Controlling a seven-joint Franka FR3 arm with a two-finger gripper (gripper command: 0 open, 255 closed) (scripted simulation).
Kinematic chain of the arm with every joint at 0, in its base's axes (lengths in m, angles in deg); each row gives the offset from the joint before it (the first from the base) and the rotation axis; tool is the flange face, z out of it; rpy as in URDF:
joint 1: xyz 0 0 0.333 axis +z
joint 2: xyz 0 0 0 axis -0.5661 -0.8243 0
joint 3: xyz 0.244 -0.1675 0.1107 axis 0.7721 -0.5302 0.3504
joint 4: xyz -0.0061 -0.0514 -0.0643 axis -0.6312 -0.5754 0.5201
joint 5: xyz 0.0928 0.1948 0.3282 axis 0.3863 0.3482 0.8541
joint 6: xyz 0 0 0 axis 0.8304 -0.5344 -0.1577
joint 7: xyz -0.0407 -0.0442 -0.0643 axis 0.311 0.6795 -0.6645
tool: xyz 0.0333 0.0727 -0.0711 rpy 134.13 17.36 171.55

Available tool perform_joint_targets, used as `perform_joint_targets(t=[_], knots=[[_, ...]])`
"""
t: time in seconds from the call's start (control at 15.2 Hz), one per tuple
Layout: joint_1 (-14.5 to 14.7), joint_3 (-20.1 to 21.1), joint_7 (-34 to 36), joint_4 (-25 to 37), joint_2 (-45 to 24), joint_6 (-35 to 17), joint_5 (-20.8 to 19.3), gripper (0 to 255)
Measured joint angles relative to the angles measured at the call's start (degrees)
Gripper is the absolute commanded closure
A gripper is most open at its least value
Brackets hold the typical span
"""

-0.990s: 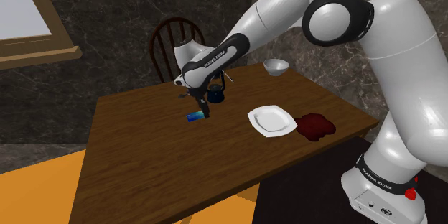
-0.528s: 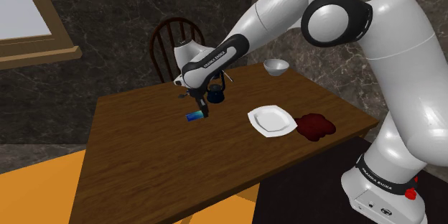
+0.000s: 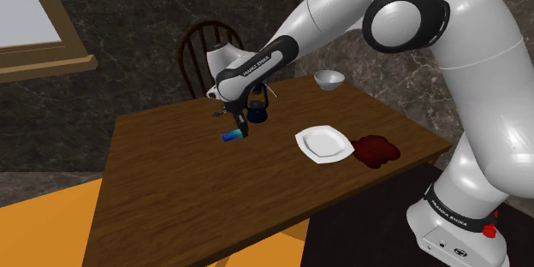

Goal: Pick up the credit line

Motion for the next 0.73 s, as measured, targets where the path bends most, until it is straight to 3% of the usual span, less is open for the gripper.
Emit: perform_joint_targets(t=[0.73], knots=[[-0.2,0.5,-0.8,1.5,4.5,5.9,0.8,255]])
